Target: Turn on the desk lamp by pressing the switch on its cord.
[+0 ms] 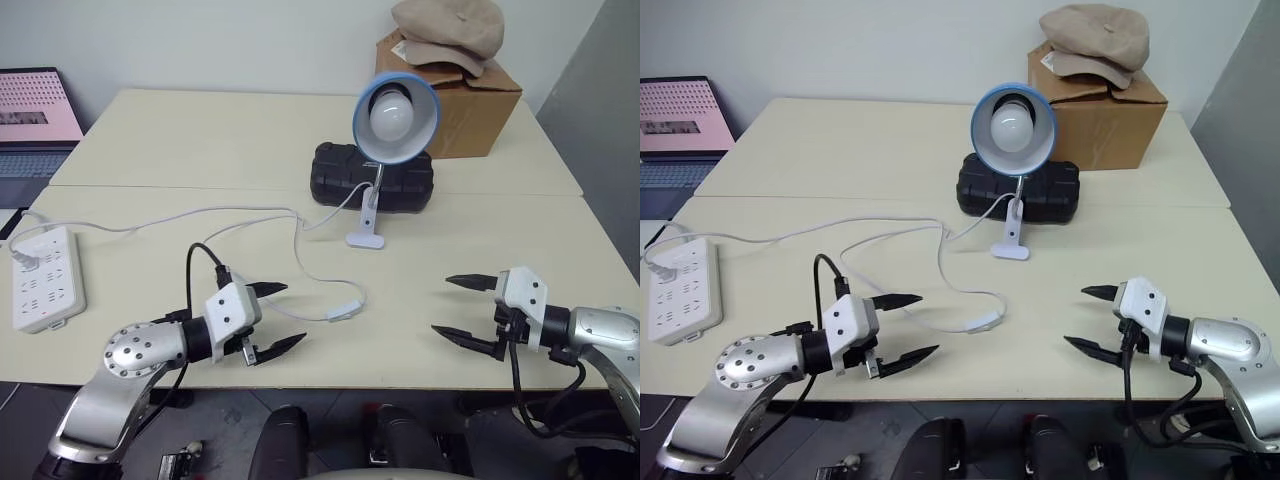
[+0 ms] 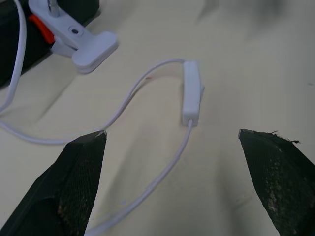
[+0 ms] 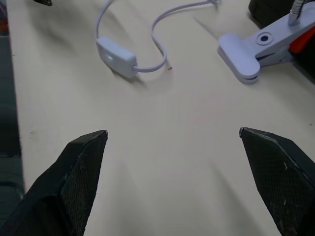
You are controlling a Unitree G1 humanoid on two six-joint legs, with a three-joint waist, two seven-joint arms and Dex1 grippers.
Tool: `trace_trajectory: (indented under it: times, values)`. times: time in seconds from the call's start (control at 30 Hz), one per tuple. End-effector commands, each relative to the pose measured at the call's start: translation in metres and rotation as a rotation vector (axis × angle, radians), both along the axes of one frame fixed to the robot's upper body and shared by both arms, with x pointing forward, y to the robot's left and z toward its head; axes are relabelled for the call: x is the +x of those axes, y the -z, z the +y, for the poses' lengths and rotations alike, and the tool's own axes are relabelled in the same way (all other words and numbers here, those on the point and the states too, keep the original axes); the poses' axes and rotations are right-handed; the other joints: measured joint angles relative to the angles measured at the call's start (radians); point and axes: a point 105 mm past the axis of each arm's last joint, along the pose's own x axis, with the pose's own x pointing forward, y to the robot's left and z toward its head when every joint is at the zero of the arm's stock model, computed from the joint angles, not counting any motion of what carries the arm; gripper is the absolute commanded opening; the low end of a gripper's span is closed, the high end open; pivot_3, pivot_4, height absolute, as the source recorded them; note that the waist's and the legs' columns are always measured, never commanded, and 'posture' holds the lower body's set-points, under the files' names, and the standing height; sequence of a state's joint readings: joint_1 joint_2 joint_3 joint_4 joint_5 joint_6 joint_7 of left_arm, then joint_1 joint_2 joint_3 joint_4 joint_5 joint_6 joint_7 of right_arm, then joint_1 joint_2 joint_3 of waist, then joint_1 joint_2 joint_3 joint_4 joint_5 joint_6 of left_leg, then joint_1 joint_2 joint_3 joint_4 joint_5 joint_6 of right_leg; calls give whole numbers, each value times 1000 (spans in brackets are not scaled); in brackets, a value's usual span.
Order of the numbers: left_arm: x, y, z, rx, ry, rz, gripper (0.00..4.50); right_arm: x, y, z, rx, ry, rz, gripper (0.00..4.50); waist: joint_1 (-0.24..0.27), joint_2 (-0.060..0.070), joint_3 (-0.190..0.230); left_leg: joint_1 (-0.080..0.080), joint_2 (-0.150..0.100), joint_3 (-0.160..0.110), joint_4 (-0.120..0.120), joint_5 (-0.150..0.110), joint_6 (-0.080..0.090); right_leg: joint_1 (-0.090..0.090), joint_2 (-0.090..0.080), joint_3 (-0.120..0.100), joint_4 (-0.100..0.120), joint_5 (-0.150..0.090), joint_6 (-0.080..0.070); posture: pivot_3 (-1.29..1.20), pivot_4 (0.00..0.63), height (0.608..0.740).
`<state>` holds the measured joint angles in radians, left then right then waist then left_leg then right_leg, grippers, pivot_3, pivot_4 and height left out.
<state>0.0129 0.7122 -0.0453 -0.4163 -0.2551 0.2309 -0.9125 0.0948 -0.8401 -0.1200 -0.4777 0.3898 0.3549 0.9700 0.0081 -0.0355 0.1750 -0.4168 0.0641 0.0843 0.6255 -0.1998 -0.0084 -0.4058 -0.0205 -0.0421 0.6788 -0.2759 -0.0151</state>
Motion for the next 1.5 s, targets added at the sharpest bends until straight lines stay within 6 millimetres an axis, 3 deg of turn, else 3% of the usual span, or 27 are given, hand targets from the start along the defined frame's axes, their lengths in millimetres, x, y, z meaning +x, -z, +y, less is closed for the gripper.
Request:
trace_trajectory:
  times: [0.03, 0.3, 0.57, 0.6, 0.63, 0.93, 1.13, 1.33, 1.5]
  values:
    - [12, 13, -15, 33, 43, -6, 4472, -9, -13, 6, -7, 0, -30, 4500, 2, 0, 0, 0, 0, 0, 0, 0, 0, 0, 0, 0, 0, 0, 0, 0, 150, 740]
    - [28, 34, -30, 52, 125, 48, 4472, -20, -21, 15, 1, 26, -34, 4500, 0, 0, 0, 0, 0, 0, 1, 0, 0, 0, 0, 0, 0, 0, 0, 0, 150, 740]
    - [37, 40, -43, 20, 157, 56, 4472, -25, -24, 16, 2, 46, -33, 4500, 0, -1, 0, -1, 0, -1, 2, 0, 0, 1, 0, 0, 0, 1, 1, 0, 150, 740]
    - [37, 40, -46, 12, 159, 56, 4100, -25, -24, 17, 1, 45, -33, 4500, 0, -1, 0, -1, 0, -1, 2, 0, 0, 1, 0, 0, 0, 1, 2, 0, 150, 740]
    - [37, 40, -50, 5, 167, 58, 4046, -24, -25, 17, -2, 44, -33, 4500, 0, -1, 0, -1, 0, -1, 2, 0, 0, 1, 0, 0, 0, 1, 2, 0, 150, 740]
    - [34, 44, -58, 5, 195, 60, 1923, -21, -28, 18, -11, 35, -40, 4500, 0, -1, 0, 0, -1, -1, 3, 0, 0, 1, 1, 0, 1, 1, 2, 0, 150, 740]
    - [33, 43, -48, 33, 188, 58, 536, -18, -34, 25, 0, 0, -57, 4500, -1, -1, 0, 0, -1, -1, 3, 0, 0, 1, 1, 0, 1, 1, 2, 0, 150, 740]
    - [32, 44, -45, 32, 180, 61, 416, -12, -36, 29, -4, -19, -56, 4500, -4, -1, 0, 0, -1, -1, 3, 0, 0, 1, 1, 0, 1, 1, 2, 0, 150, 740]
    - [34, 29, -46, 3, 181, 40, 416, -5, -41, 47, 5, -87, -28, 4500, -9, -1, 0, 0, 0, -1, 3, 0, 0, 1, 1, 0, 1, 1, 2, 0, 150, 740]
